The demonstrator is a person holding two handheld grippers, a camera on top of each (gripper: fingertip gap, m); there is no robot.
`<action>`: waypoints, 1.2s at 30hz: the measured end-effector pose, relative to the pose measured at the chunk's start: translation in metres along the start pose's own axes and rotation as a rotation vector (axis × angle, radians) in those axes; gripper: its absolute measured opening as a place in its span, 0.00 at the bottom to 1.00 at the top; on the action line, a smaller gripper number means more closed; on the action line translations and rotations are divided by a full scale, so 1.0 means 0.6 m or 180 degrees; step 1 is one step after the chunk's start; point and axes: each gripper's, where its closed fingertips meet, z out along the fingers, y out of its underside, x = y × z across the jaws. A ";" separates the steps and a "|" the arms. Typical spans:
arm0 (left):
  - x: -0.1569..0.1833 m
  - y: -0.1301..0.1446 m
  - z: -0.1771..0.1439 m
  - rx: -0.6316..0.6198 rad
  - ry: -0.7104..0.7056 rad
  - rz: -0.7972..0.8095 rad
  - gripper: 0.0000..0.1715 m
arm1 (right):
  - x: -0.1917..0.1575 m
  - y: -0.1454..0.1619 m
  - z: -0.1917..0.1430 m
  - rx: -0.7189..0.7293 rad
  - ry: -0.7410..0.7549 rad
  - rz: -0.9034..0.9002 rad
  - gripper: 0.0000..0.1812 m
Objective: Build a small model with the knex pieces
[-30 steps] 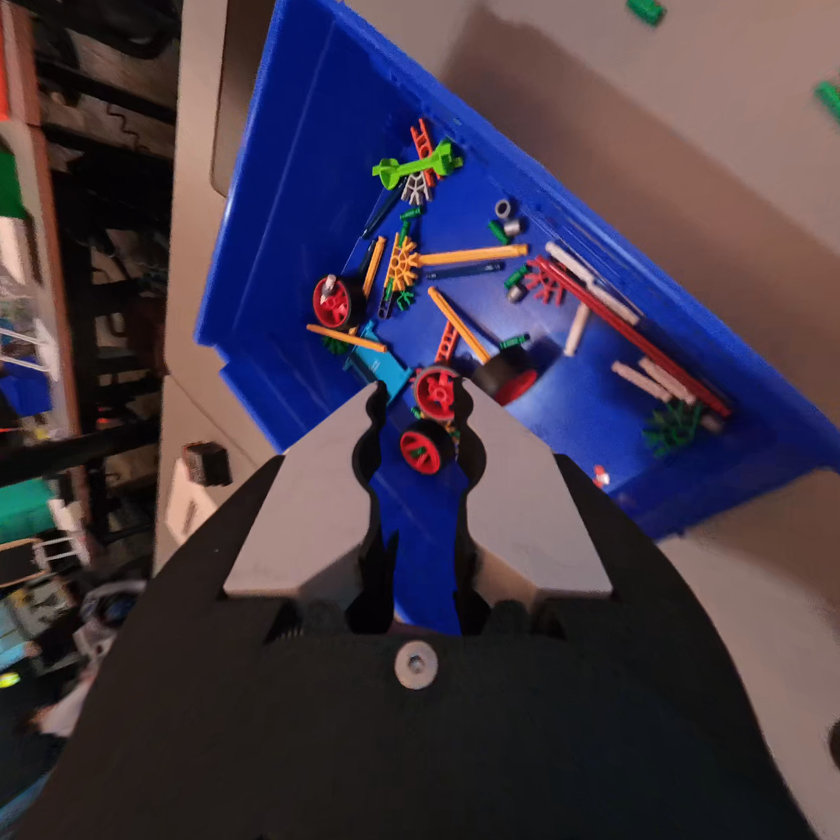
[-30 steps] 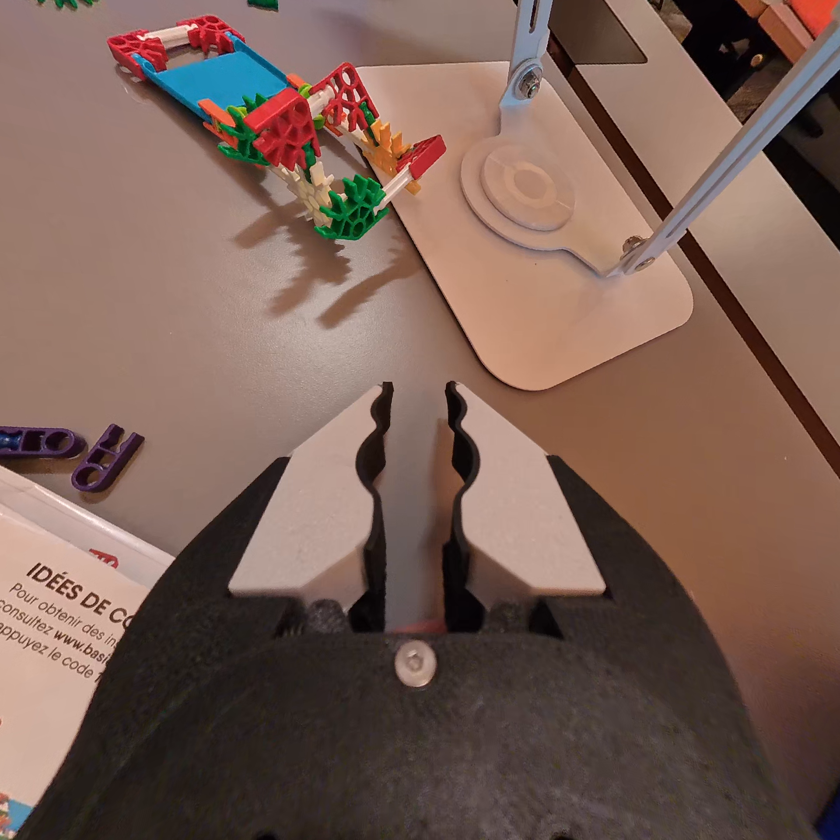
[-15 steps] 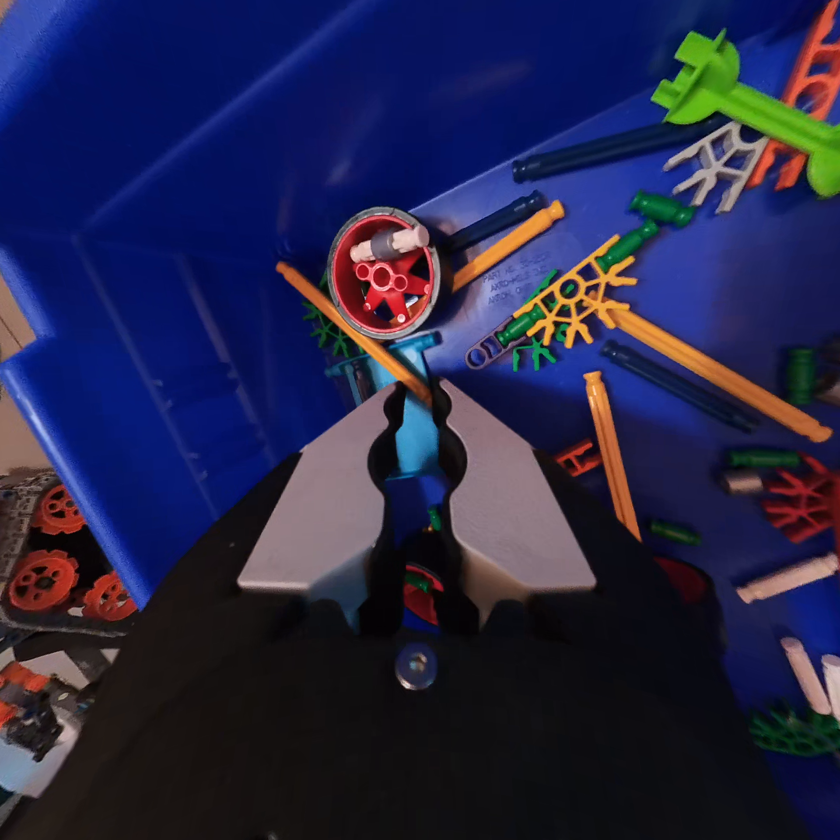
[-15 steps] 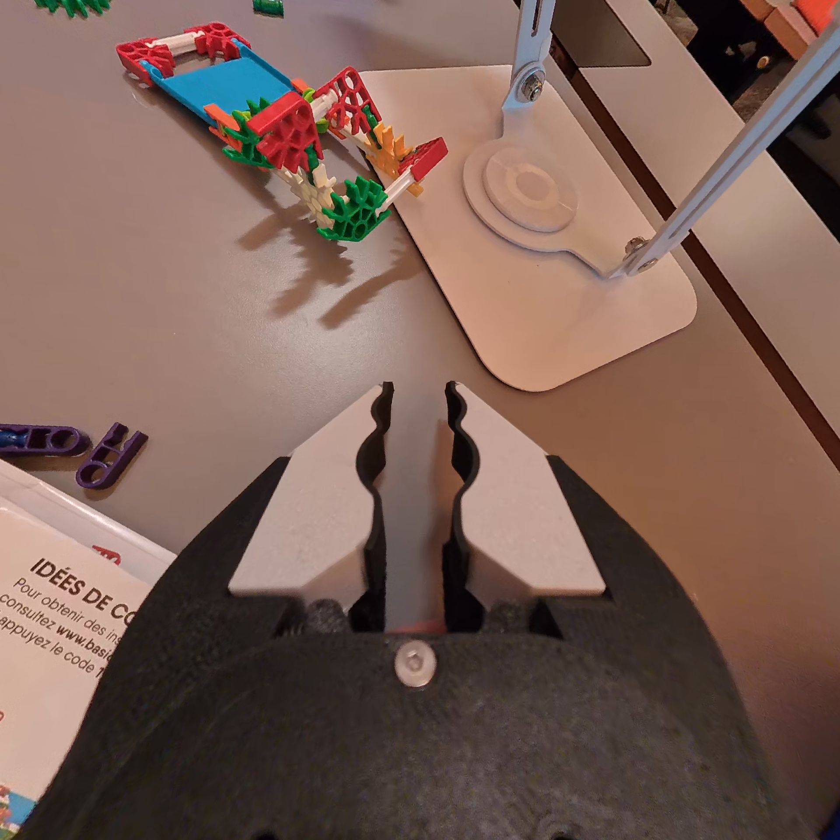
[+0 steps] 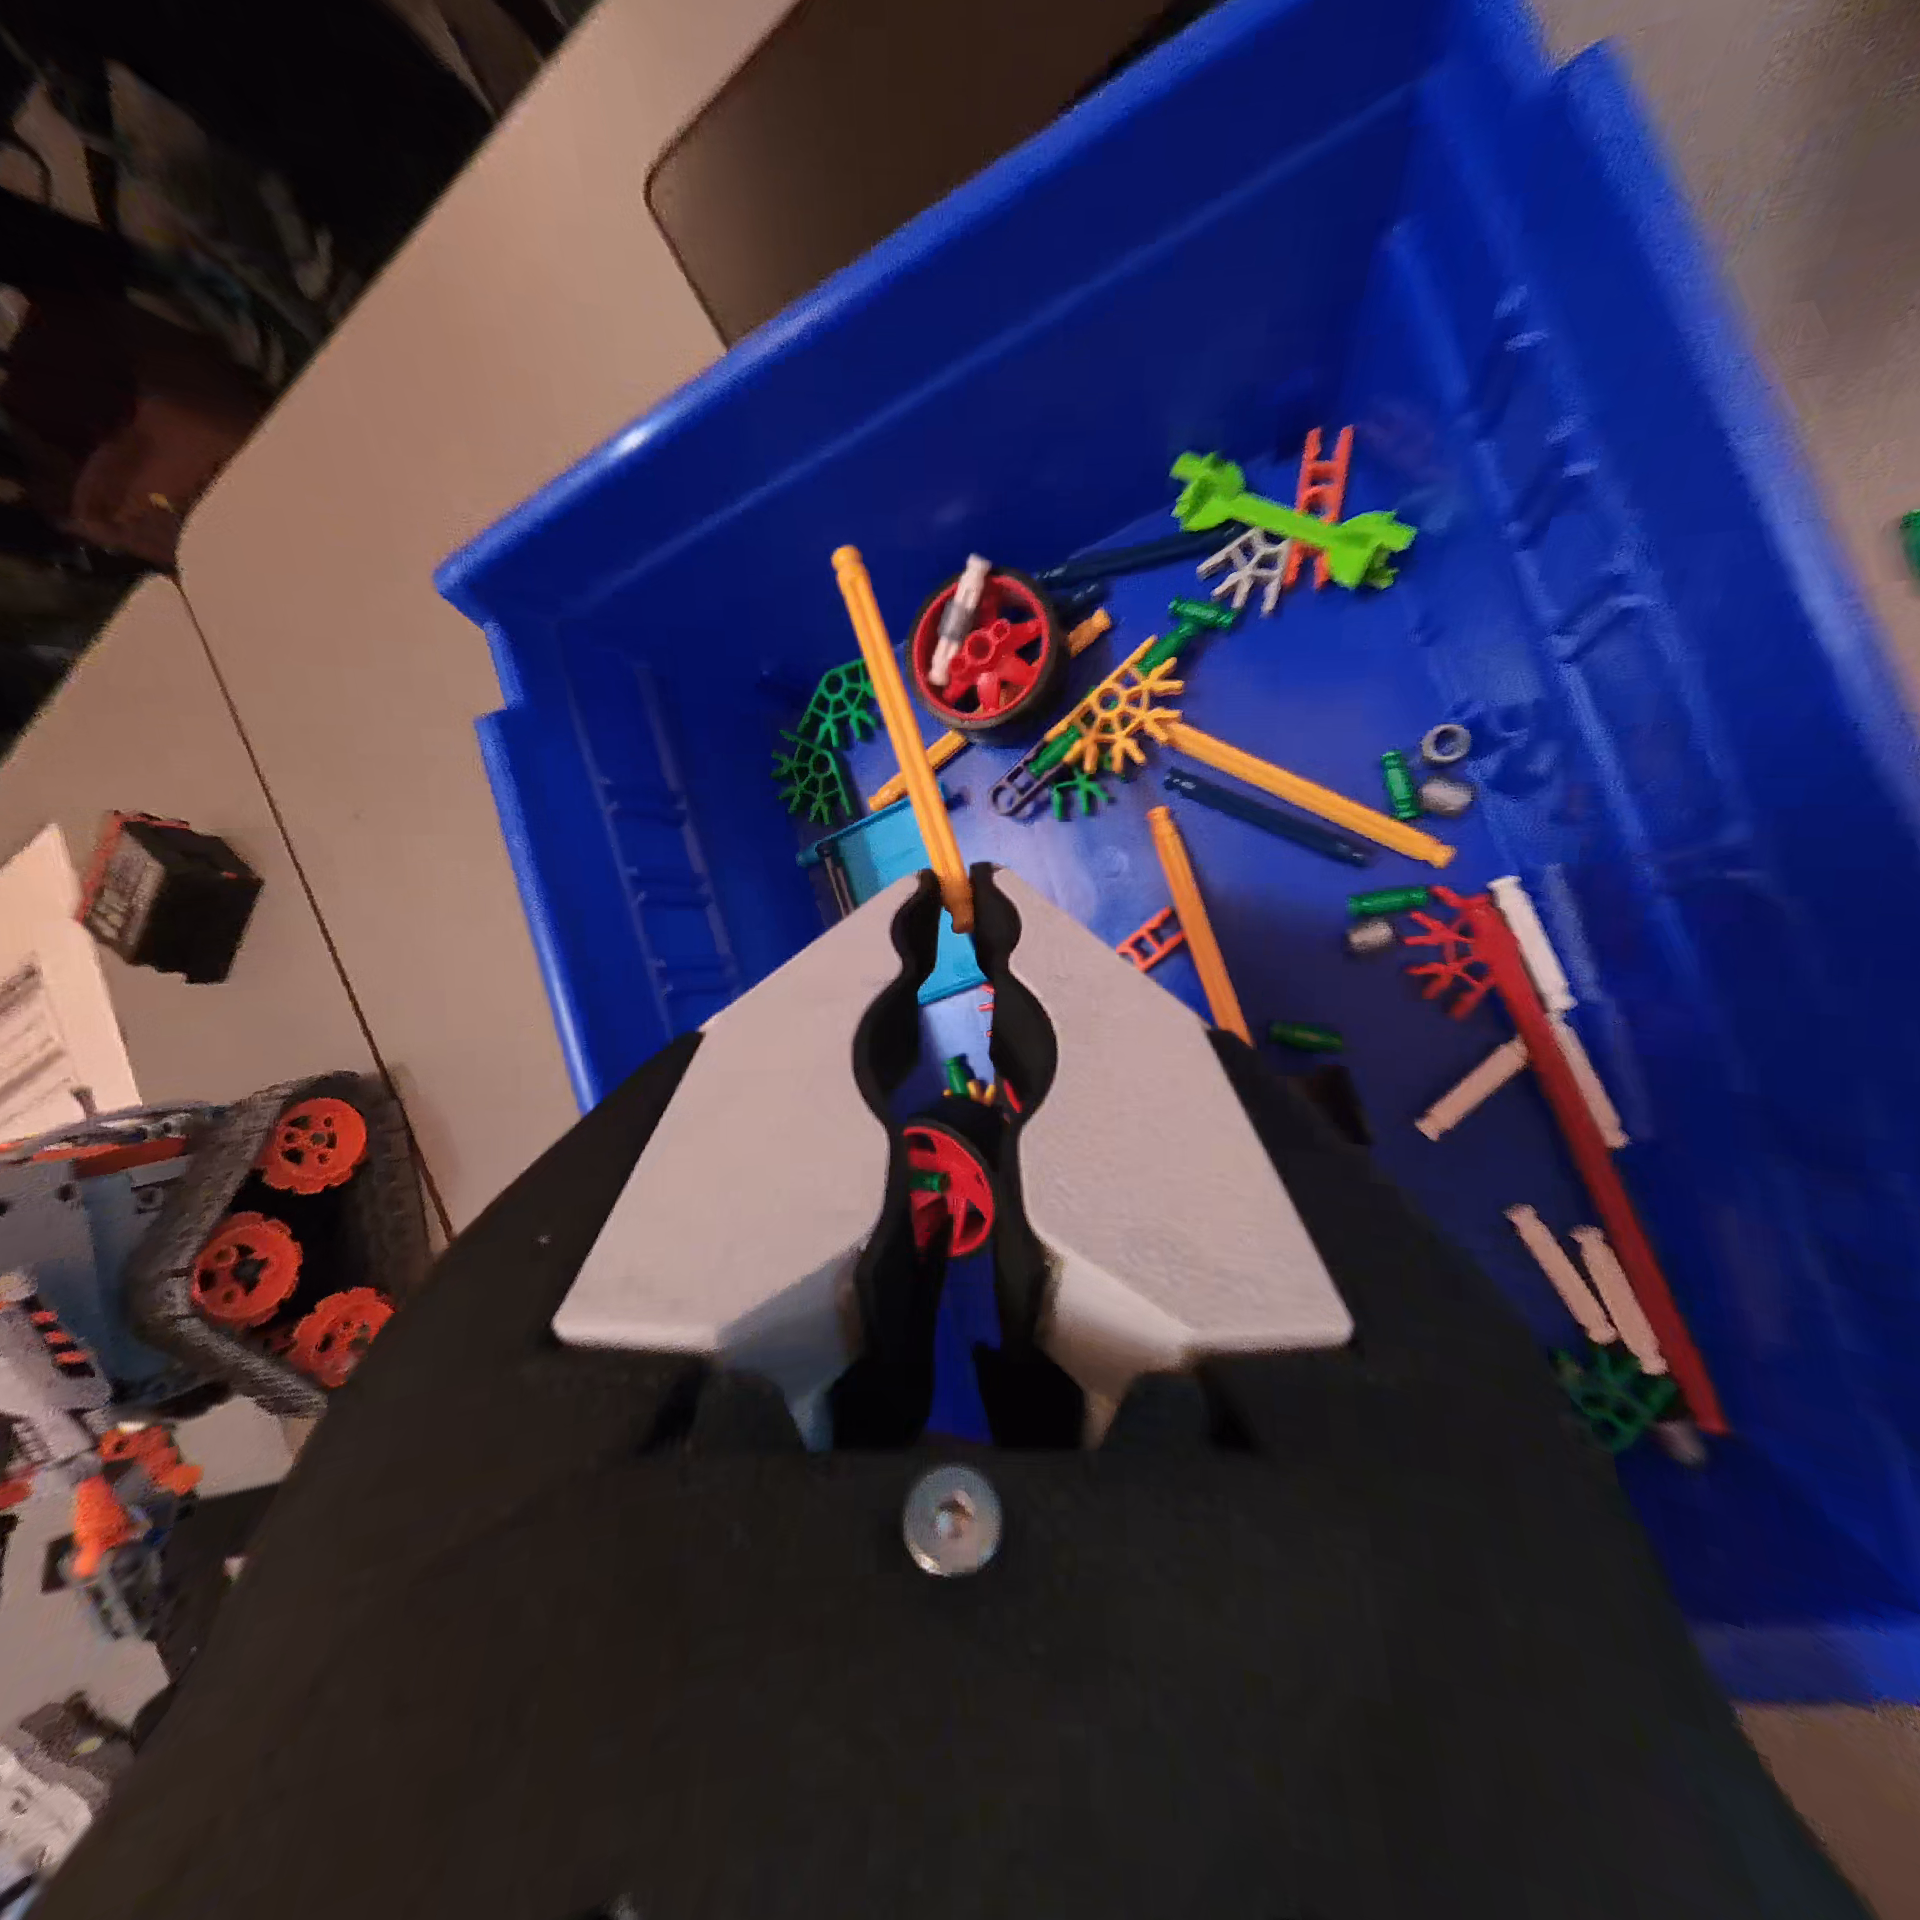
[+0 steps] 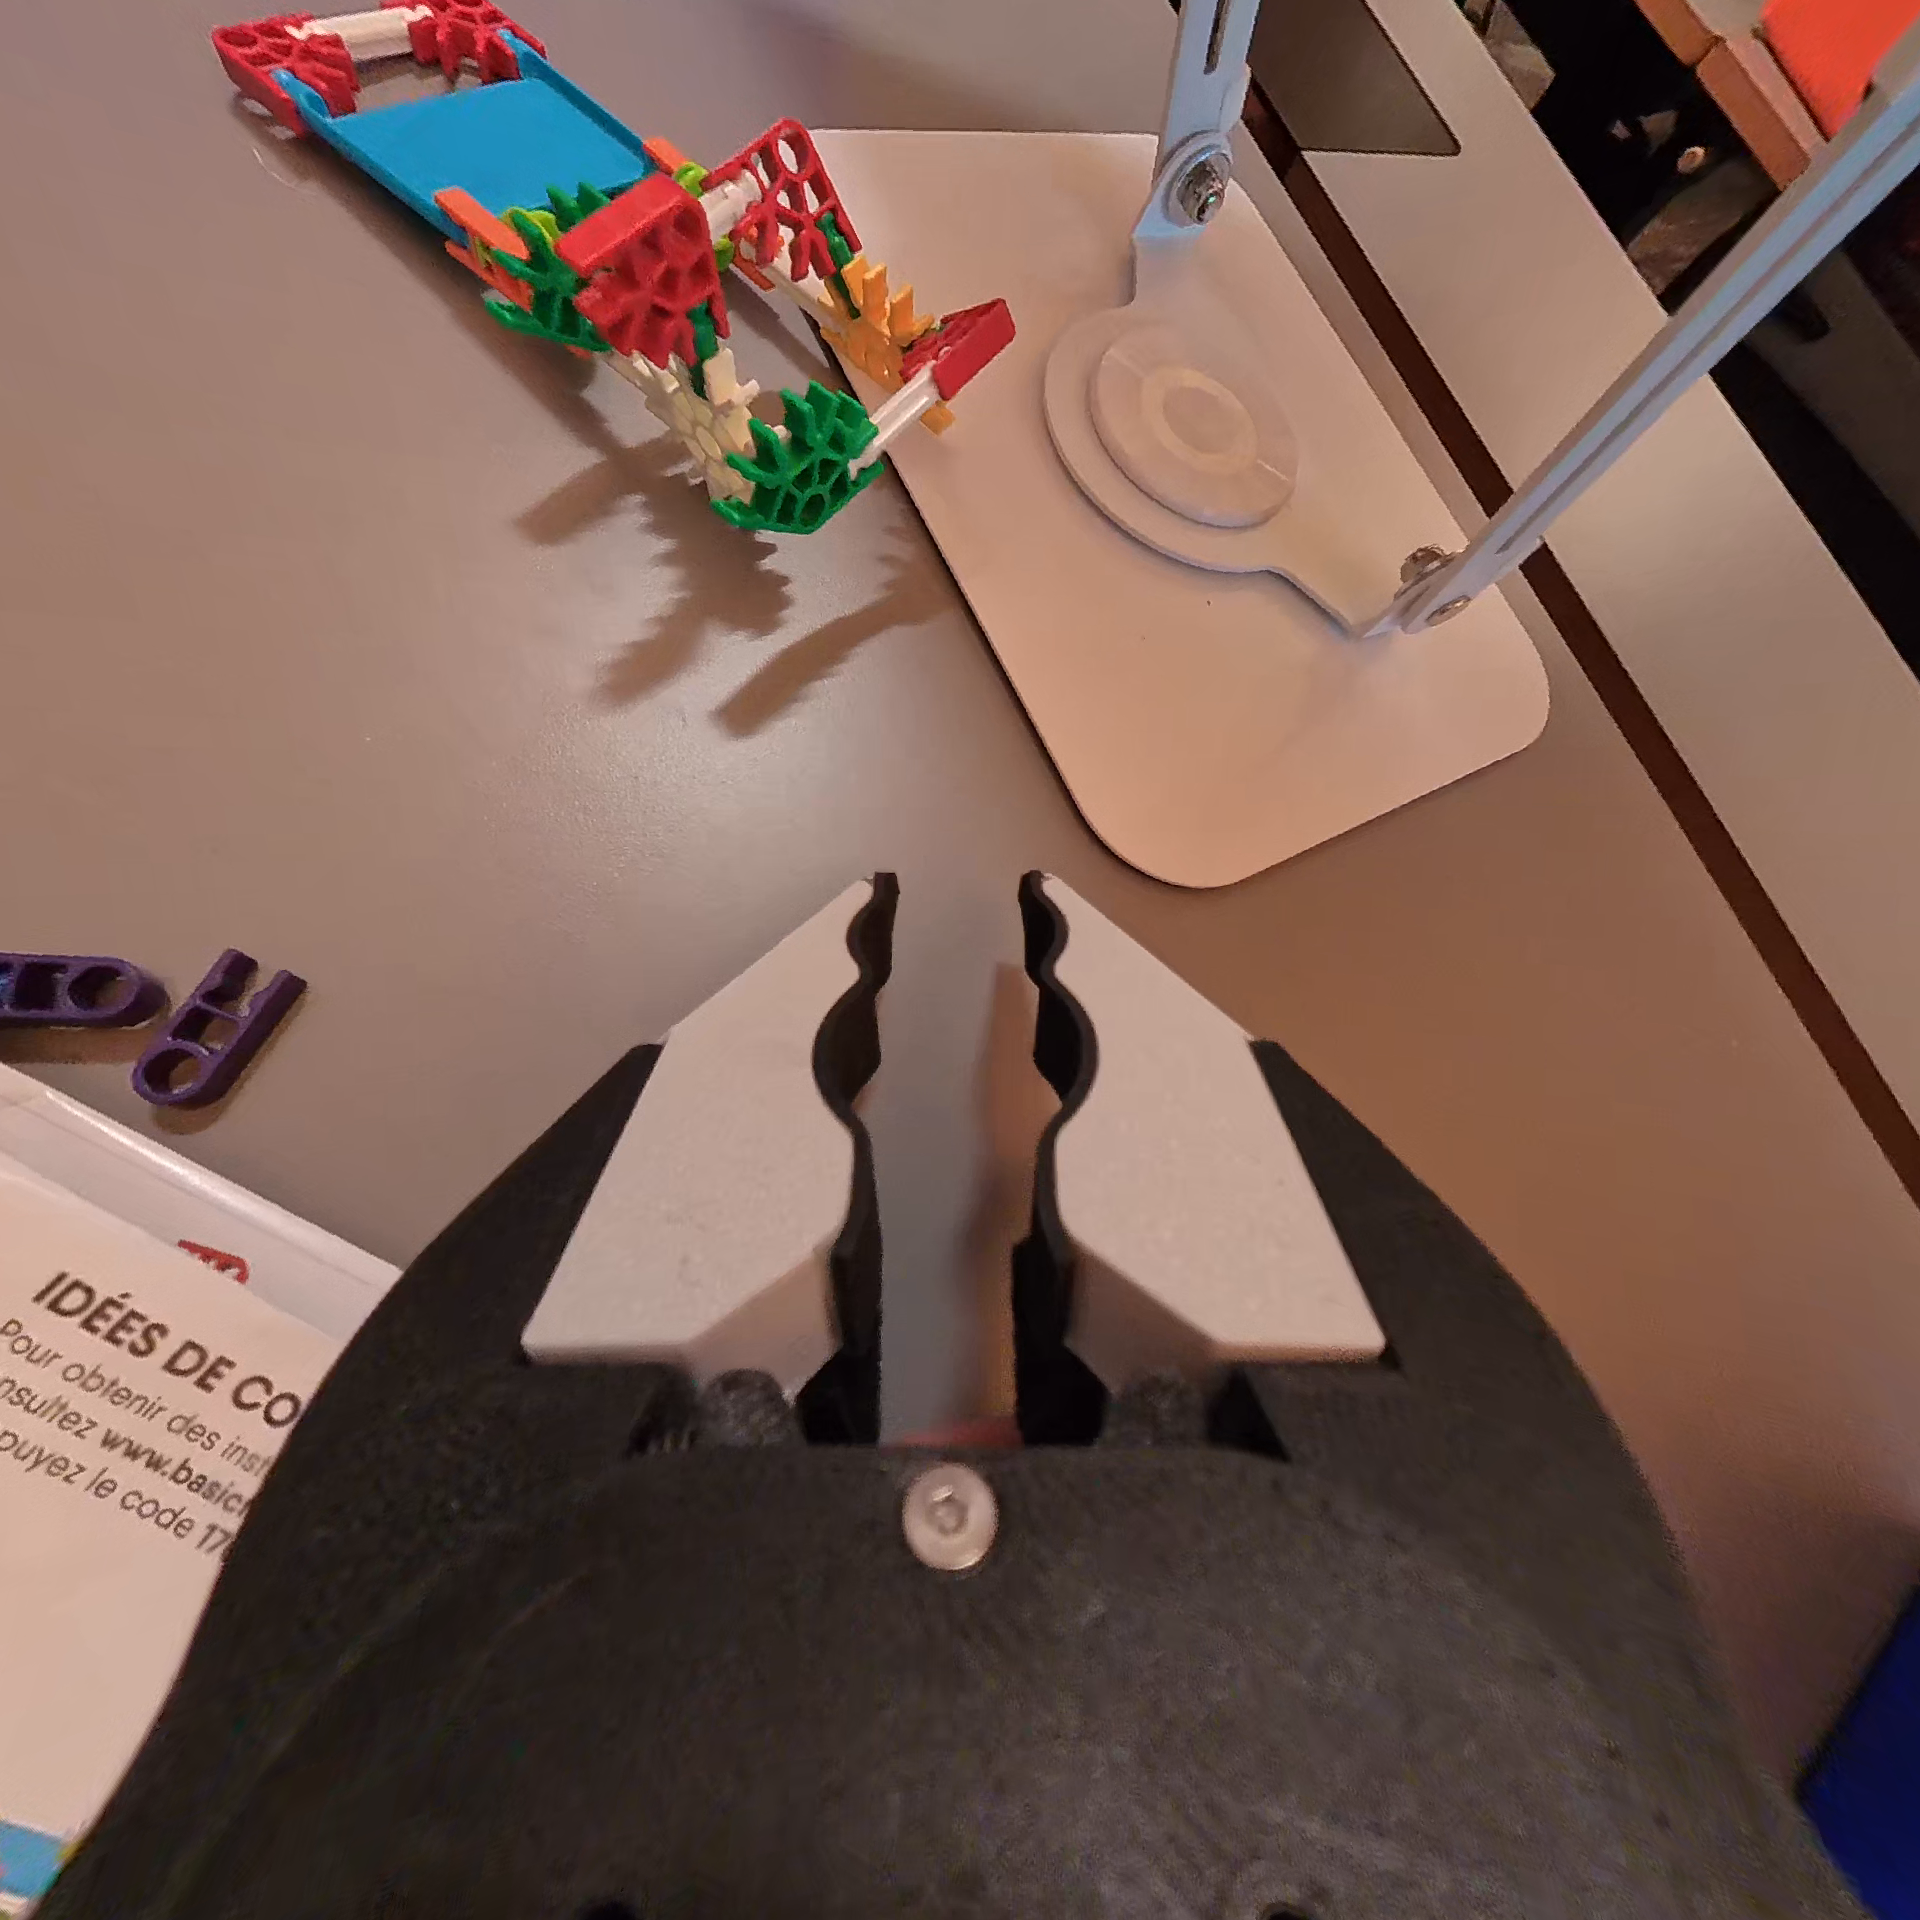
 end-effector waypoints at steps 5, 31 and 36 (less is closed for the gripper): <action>0.049 -0.060 -0.102 0.0508 -0.0100 0.0469 0.03 | 0.015 -0.039 -0.029 0.0241 0.0195 -0.0016 0.12; 0.601 -0.230 -0.210 0.2274 0.0069 0.4461 0.02 | -0.146 -0.200 -0.115 0.0640 -0.0297 -0.0850 0.02; 0.602 -0.239 -0.202 0.2362 0.0126 0.4348 0.02 | -0.140 -0.194 -0.111 0.0640 -0.0322 -0.0721 0.02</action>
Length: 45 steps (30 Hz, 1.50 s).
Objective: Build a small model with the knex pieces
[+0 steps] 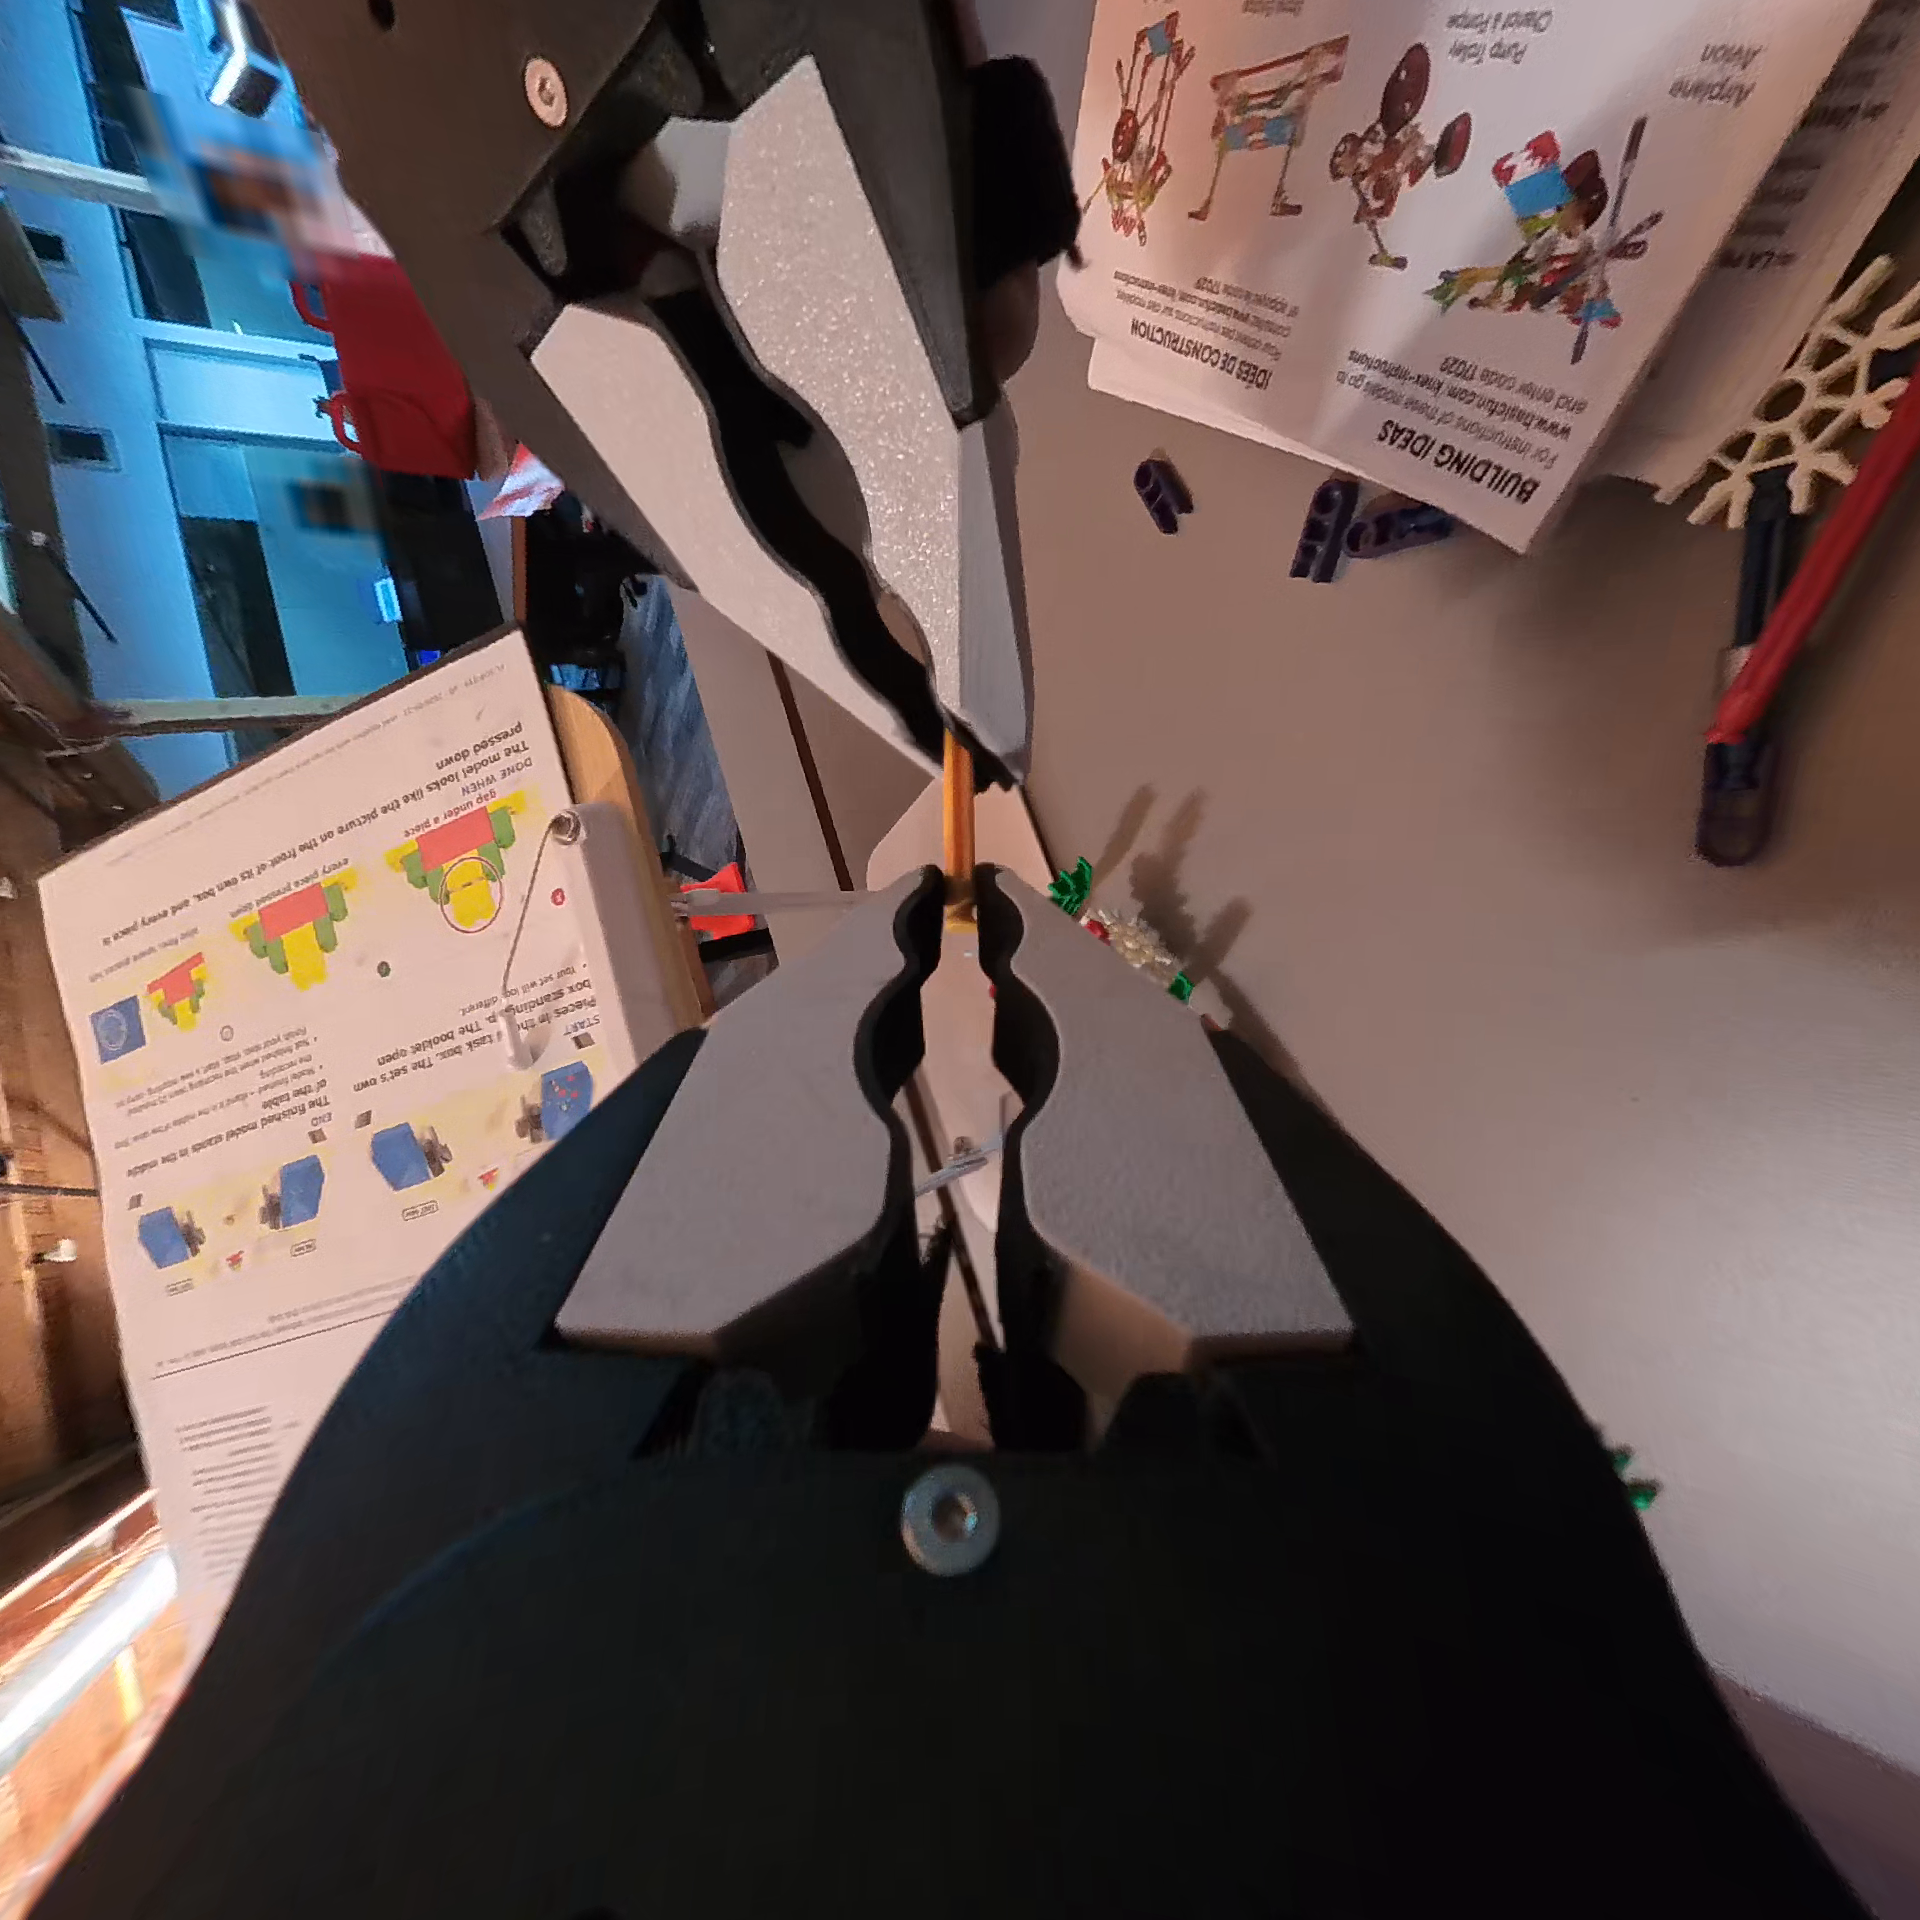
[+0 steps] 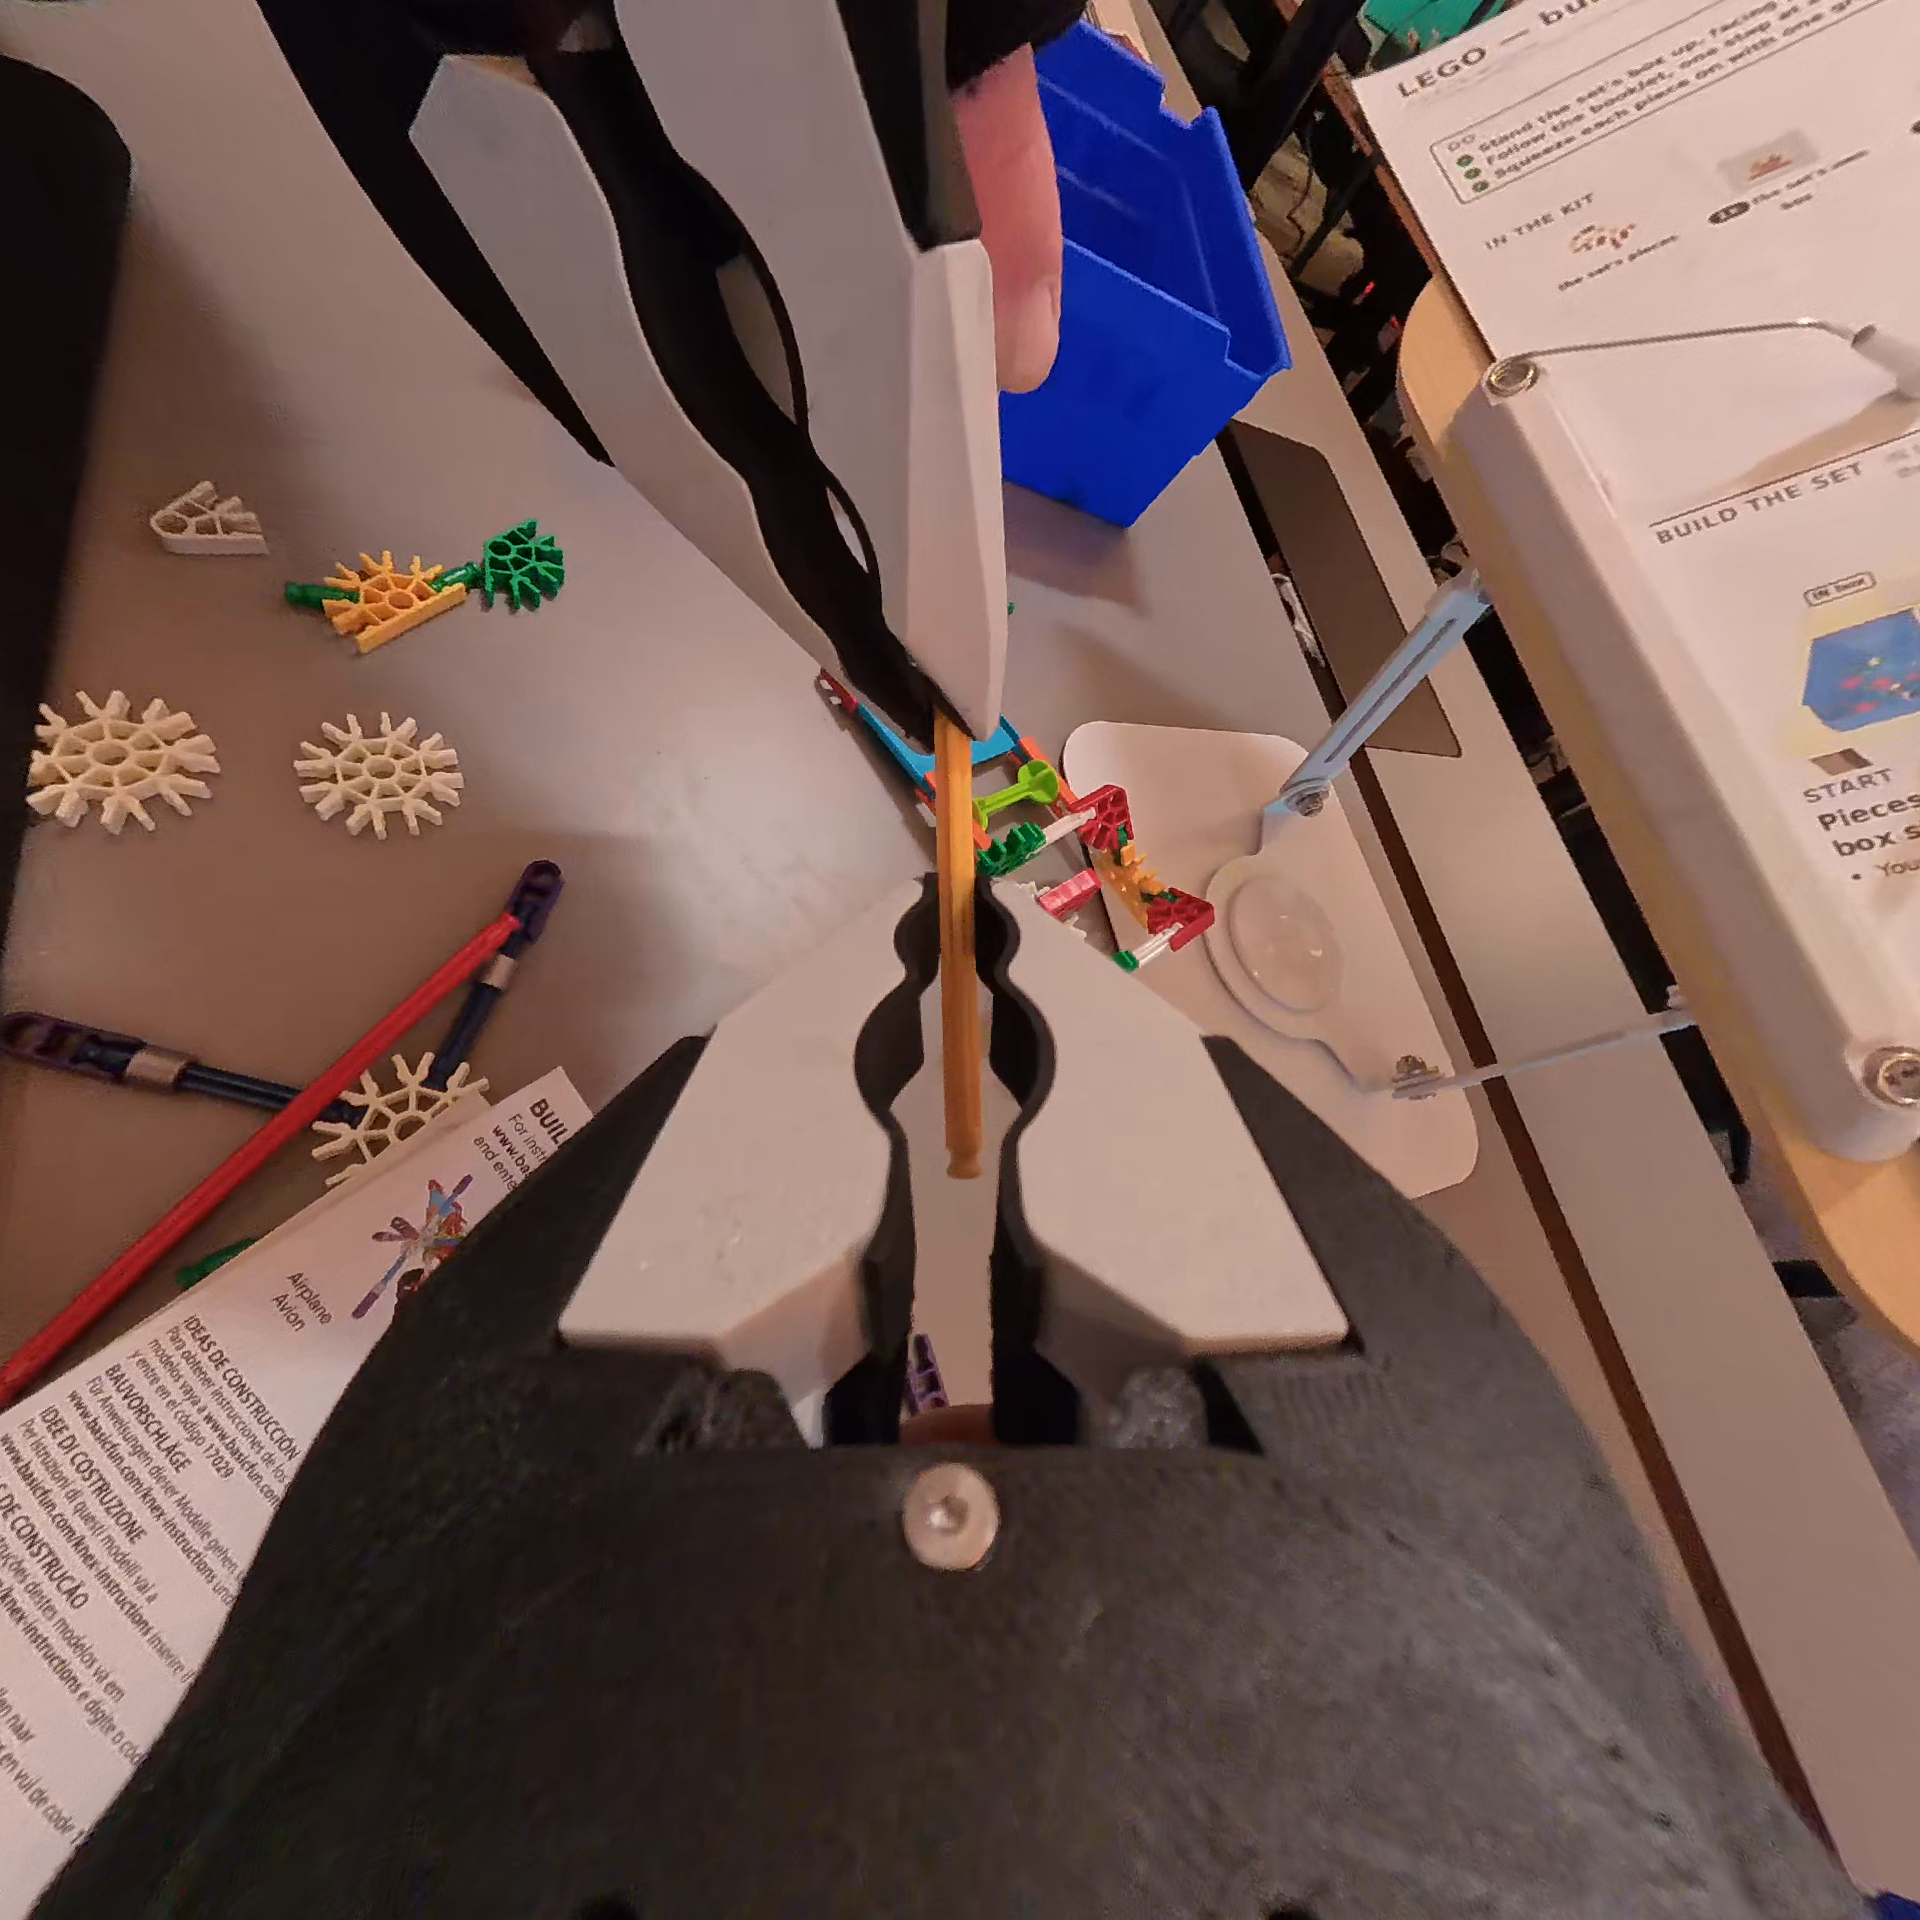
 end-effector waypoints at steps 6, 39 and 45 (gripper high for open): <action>-0.003 0.009 0.010 0.0048 -0.0079 -0.0195 0.03 | 0.008 0.005 0.003 -0.0004 0.0058 0.0066 0.01; 0.127 0.203 0.117 -0.1045 0.1009 -0.1714 0.28 | 0.027 0.088 0.036 -0.0548 0.0295 0.0101 0.02; 0.134 0.183 0.116 -0.0997 0.1112 -0.1837 0.27 | 0.033 0.099 0.035 -0.0578 0.0310 0.0089 0.02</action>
